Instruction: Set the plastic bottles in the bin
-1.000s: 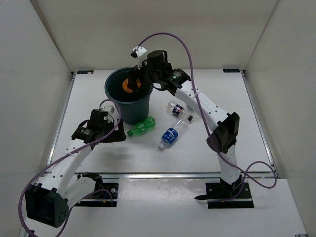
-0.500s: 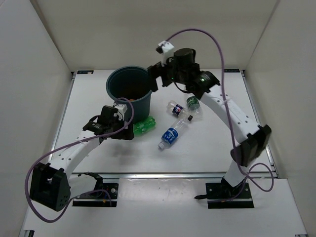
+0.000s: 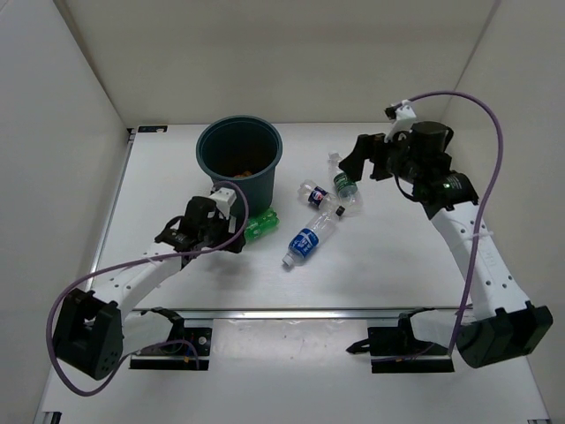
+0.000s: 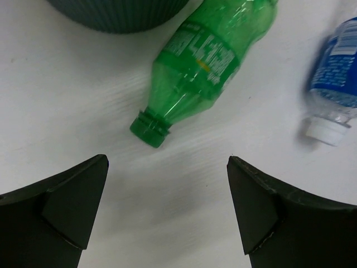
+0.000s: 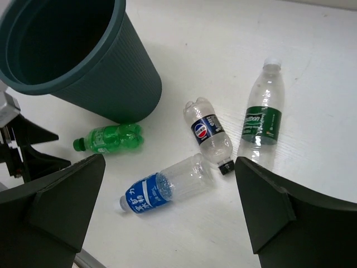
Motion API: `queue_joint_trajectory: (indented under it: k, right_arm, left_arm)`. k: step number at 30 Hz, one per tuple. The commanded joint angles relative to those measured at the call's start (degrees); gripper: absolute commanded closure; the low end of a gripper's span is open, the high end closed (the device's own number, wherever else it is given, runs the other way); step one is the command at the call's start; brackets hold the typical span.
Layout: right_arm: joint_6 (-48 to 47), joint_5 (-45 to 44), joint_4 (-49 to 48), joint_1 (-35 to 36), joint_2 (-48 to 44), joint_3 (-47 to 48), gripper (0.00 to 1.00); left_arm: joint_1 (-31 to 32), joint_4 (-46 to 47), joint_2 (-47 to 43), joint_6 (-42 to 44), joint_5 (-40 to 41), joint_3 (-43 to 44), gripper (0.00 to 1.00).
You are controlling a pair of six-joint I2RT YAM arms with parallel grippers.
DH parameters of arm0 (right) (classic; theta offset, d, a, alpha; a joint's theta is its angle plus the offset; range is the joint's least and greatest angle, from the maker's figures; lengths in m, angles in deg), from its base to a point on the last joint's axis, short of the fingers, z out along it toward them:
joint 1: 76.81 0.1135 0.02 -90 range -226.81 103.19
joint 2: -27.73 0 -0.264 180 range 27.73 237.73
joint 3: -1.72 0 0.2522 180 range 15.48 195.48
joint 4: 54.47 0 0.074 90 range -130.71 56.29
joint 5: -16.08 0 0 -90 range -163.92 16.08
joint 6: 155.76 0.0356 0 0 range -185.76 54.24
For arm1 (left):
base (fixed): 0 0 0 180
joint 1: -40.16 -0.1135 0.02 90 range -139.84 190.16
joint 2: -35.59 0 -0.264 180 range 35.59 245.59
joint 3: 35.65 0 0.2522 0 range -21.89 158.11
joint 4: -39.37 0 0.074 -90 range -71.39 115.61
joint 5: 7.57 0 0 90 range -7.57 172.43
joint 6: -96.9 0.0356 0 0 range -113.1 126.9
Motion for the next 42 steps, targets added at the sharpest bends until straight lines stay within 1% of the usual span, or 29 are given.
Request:
queue_joint_trajectory:
  k: [1, 3, 4, 5, 6, 7, 8, 10, 12, 13, 14, 15, 16, 17, 18, 23, 25, 26, 28, 29, 30, 33, 34, 38, 39, 40, 41, 42]
  right_arm:
    - [1.6, 3.95, -4.12, -3.22, -3.99, -1.19, 0.01]
    - [1.86, 5.62, -3.95, -4.37, -4.25, -1.71, 0.01]
    - [1.6, 5.89, -3.86, -4.64, -3.91, -1.54, 0.01]
    - [1.51, 6.59, -3.42, -5.33, -3.56, -1.37, 0.01]
    - [1.16, 6.86, -3.16, -5.34, -2.77, -0.76, 0.01]
    - [0.9, 7.03, -2.72, -5.52, -2.59, -0.75, 0.01]
    - [0.81, 7.47, -2.28, -5.34, -1.54, -0.31, 0.01]
    - [0.19, 7.83, -1.75, -5.52, -0.74, 0.39, 0.01]
    - [0.1, 8.7, -1.4, -5.08, 0.22, 0.83, 0.01]
    - [0.01, 9.14, -1.05, -5.16, 0.23, 0.92, 0.01]
    - [0.01, 9.49, -1.31, -5.34, 0.4, 0.92, 0.01]
    - [0.36, 9.76, -1.4, -5.17, 0.75, 0.4, 0.01]
    - [0.37, 10.19, -1.22, -4.82, 0.76, 0.48, 0.01]
    - [0.63, 10.29, -1.31, -4.9, 0.93, 0.31, 0.01]
    - [0.72, 10.46, -0.87, -4.81, 1.89, 1.18, 0.02]
    - [0.89, 9.5, -0.52, -4.11, 1.28, 0.57, 0.02]
    - [1.85, 9.93, -0.78, -4.28, 1.19, 0.48, 0.02]
    - [1.86, 10.28, -0.69, -4.98, 0.85, 0.57, 0.02]
    - [2.47, 10.12, -1.48, -5.16, 0.14, -0.31, 0.02]
    - [2.82, 10.46, -1.48, -5.43, -0.03, -0.83, 0.02]
    - [2.39, 10.03, -2.18, -5.08, -0.38, -1.01, 0.02]
    - [3.87, 9.85, -1.48, -6.83, -0.65, -1.63, 0.03]
    - [3.97, 10.46, -2.01, -7.18, -0.65, -1.89, 0.03]
    - [4.5, 11.08, -2.63, -7.63, -1.44, -2.68, 0.04]
    - [4.32, 10.64, -2.8, -7.63, -1.62, -2.77, 0.04]
    - [4.49, 10.73, -3.15, -7.71, -1.79, -3.03, 0.04]
    - [4.67, 10.64, -3.24, -7.63, -2.14, -2.77, 0.05]
    - [4.76, 10.46, -3.42, -7.97, -2.41, -3.38, 0.05]
  left_arm:
    - [-0.89, 5.51, -5.12, -3.45, 1.09, -4.55, 0.02]
    - [-1.5, 9.19, -8.1, -7.21, 1.17, -7.45, 0.01]
    - [-1.68, 12.69, -8.73, -8.19, 0.83, -9.81, 0.01]
    - [-2.12, 17.42, -10.13, -8.55, -0.83, -12.18, 0.02]
    - [-2.99, 22.52, -11.18, -8.03, -4.24, -14.21, 0.02]
    - [-4.39, 25.0, -11.8, -7.68, -5.58, -15.44, 0.02]
    - [-5.62, 29.55, -11.29, -7.68, -8.55, -16.85, 0.02]
    - [-7.91, 37.91, -9.71, -7.67, -10.94, -19.67, 0.01]
    - [-8.1, 40.74, -6.98, -6.89, -12.0, -20.64, 0.02]
    - [-8.18, 40.94, -5.41, -6.8, -11.05, -20.82, 0.01]
    - [-8.53, 42.33, -4.35, -6.97, -12.87, -21.25, 0.01]
    - [-9.06, 45.82, -3.64, -7.24, -13.23, -21.87, 0.01]
    - [-8.11, 47.69, -2.59, -7.59, -12.28, -21.52, 0.01]
    - [-7.14, 47.79, -1.1, -6.98, -11.14, -21.17, 0.01]
    - [-6.78, 47.97, -0.3, -6.45, -11.65, -20.04, 0.02]
    - [-6.69, 45.08, 8.56, -5.65, -16.04, -14.68, 0.01]
    - [-6.08, 43.93, 9.89, -5.66, -17.36, -13.79, 0.01]
    - [-4.51, 43.23, 10.16, -5.22, -16.93, -13.44, 0.01]
    - [-1.96, 42.0, 9.73, -4.78, -13.69, -13.43, 0.01]
    - [-0.55, 40.95, 9.46, -4.25, -10.02, -13.7, 0.02]
    - [1.03, 40.5, 9.89, -5.47, -5.72, -13.79, 0.01]
    - [3.41, 35.67, 10.86, -7.05, -1.31, -11.77, 0.01]
    - [3.85, 34.36, 11.13, -7.67, -1.46, -11.5, 0.01]
    - [4.82, 34.7, 11.13, -10.75, 1.25, -12.64, 0.01]
    - [5.87, 34.18, 11.3, -10.75, 3.44, -12.3, 0.02]
    - [7.18, 33.91, 11.83, -10.75, 3.37, -12.03, 0.04]
    - [7.54, 32.86, 12.35, -10.58, 6.16, -10.98, 0.06]
    - [8.94, 31.46, 13.75, -9.97, 7.58, -9.76, 0.1]
